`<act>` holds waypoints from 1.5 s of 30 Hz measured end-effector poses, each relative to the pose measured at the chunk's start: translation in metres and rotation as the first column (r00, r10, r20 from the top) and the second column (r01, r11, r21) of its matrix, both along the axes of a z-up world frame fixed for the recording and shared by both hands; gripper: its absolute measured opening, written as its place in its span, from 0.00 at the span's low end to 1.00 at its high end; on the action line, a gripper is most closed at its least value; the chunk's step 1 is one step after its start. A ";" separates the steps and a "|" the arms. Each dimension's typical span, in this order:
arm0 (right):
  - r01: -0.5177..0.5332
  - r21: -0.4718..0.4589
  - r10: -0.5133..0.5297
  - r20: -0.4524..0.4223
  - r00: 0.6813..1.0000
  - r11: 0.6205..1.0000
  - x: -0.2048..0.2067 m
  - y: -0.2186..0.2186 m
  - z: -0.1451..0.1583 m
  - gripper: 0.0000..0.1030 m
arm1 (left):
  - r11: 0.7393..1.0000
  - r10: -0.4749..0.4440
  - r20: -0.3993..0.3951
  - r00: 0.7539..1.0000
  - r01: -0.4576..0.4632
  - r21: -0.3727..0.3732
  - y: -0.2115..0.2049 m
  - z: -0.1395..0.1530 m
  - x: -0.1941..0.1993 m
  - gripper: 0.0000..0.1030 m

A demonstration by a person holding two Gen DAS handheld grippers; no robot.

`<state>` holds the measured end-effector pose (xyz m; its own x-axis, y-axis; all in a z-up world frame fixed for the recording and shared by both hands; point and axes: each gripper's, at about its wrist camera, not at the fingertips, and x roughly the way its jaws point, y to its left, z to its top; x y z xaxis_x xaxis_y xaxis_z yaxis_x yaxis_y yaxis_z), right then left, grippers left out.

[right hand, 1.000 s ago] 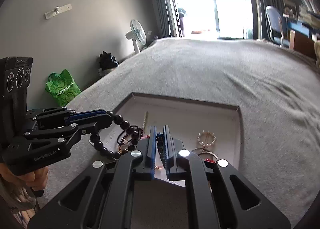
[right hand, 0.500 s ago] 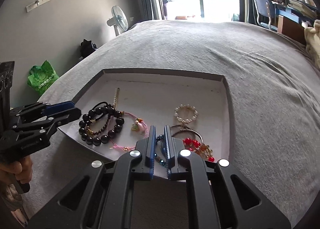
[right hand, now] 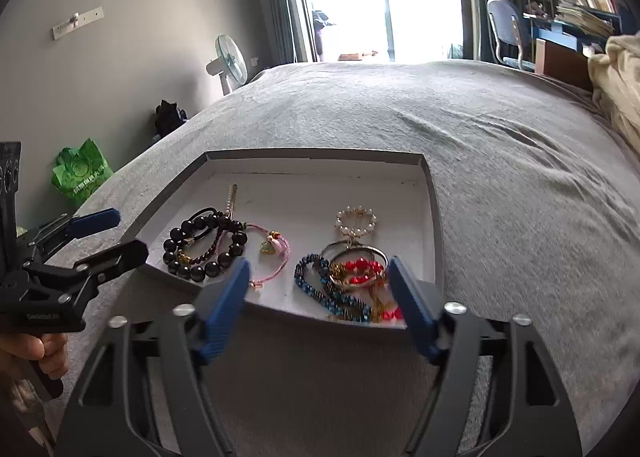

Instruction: Organize jewelry

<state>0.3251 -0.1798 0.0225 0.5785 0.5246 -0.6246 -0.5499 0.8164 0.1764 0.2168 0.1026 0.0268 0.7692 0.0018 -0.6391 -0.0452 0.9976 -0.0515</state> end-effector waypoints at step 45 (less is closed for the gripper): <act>0.059 0.034 -0.065 0.228 0.971 0.998 -0.093 -0.037 -0.009 0.95 | 0.999 0.020 0.223 0.975 -0.031 0.043 -0.014 -0.004 -0.073 0.95</act>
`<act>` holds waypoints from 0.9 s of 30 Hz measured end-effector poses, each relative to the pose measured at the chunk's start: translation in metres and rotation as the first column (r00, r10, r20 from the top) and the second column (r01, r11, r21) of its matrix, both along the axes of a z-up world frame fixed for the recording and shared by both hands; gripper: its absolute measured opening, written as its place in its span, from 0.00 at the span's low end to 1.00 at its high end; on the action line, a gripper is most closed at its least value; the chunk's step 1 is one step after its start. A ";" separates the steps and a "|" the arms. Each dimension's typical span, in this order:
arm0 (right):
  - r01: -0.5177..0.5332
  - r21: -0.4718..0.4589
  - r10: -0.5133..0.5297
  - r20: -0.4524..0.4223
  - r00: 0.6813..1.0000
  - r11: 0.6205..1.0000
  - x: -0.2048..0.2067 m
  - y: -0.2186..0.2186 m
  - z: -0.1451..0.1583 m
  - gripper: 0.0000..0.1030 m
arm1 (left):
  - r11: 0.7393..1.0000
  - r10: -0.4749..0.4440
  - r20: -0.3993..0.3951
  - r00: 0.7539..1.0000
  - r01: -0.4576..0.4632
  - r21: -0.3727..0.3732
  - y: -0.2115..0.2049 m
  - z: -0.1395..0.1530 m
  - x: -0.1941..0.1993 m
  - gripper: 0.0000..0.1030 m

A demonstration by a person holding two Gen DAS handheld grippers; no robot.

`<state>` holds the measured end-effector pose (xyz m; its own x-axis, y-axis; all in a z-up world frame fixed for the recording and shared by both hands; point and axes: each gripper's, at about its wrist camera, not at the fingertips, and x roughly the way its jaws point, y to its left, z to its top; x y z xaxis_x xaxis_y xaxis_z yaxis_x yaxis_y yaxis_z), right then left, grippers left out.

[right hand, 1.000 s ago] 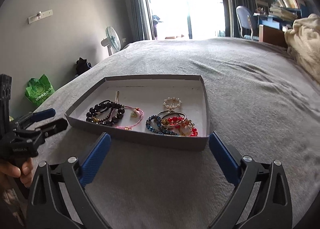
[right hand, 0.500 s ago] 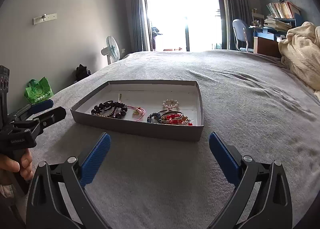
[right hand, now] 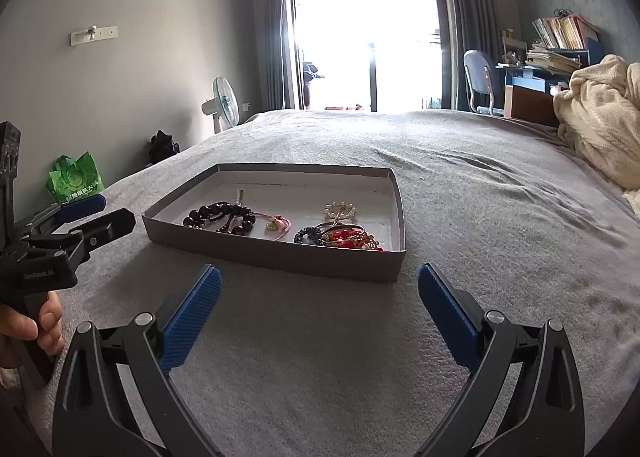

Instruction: Organize jewelry

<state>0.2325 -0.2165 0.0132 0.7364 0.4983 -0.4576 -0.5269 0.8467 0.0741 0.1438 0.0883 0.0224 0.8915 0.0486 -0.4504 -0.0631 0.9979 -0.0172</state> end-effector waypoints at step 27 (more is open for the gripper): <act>0.001 0.004 -0.001 -0.002 1.000 1.000 -0.001 -0.001 0.000 0.95 | 1.000 -0.004 0.008 1.000 0.003 0.009 0.000 0.000 -0.002 0.95</act>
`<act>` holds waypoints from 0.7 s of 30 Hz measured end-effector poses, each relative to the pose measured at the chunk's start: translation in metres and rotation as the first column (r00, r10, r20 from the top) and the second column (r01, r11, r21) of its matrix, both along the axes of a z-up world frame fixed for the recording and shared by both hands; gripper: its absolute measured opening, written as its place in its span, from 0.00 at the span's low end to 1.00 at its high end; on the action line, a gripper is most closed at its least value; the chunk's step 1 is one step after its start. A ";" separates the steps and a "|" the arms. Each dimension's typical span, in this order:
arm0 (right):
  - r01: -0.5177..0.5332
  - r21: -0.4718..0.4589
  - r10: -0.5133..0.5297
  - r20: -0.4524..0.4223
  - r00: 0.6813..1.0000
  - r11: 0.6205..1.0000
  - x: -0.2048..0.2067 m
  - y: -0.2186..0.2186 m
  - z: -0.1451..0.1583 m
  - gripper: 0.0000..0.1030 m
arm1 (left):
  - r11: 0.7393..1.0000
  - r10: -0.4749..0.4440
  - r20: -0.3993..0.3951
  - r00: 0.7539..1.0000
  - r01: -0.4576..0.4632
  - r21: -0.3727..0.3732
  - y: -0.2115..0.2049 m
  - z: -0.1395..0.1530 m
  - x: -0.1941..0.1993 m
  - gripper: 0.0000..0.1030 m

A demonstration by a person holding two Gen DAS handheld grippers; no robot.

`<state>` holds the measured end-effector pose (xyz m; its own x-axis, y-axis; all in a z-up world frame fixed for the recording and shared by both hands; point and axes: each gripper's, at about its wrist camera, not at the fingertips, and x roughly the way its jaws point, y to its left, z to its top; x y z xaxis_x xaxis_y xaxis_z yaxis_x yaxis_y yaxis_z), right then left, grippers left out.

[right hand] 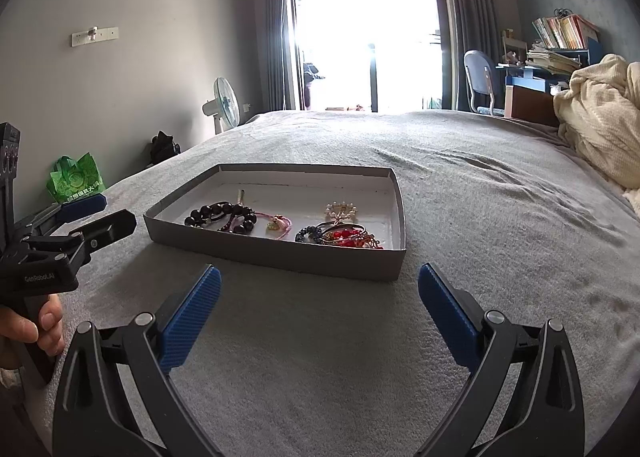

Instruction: Organize jewelry

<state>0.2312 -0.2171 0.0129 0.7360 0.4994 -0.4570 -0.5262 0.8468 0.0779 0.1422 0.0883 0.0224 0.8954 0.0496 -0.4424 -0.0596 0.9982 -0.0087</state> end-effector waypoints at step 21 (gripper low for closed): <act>0.000 0.000 0.000 0.000 1.000 1.000 0.000 0.000 0.000 0.95 | 1.000 -0.001 -0.006 1.000 0.001 0.004 0.000 -0.002 -0.001 0.95</act>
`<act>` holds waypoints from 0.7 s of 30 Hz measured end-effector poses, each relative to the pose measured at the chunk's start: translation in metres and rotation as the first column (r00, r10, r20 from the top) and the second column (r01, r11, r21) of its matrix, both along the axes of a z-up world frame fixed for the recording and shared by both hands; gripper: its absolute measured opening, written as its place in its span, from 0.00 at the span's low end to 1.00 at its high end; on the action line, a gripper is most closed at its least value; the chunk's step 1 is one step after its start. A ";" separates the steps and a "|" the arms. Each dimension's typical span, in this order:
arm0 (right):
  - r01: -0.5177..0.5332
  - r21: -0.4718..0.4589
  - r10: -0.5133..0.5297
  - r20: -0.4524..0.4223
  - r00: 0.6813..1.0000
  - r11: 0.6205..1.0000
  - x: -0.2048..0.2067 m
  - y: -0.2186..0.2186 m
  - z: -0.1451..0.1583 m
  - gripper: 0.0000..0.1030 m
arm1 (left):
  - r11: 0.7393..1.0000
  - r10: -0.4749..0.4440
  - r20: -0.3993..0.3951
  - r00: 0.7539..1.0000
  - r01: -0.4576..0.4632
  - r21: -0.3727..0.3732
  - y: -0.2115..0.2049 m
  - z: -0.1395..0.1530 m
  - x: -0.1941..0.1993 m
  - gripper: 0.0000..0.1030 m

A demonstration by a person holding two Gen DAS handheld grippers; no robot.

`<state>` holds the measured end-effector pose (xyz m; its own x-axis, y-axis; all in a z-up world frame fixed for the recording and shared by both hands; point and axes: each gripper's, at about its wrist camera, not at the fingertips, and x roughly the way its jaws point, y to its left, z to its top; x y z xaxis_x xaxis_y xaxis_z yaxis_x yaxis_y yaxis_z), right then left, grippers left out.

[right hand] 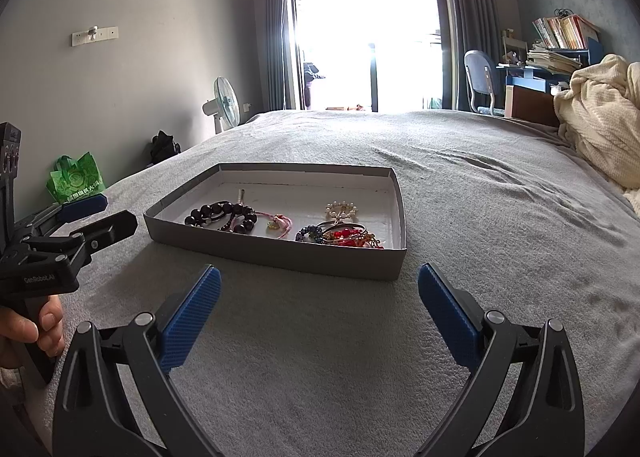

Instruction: Organize jewelry

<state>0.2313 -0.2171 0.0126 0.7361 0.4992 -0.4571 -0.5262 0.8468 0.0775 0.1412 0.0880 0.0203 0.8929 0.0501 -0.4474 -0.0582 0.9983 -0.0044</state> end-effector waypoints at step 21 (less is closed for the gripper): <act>0.000 -0.002 0.000 -0.002 1.000 1.000 0.000 0.001 -0.001 0.95 | 1.000 0.004 -0.007 1.000 -0.004 0.004 0.001 -0.004 0.002 0.95</act>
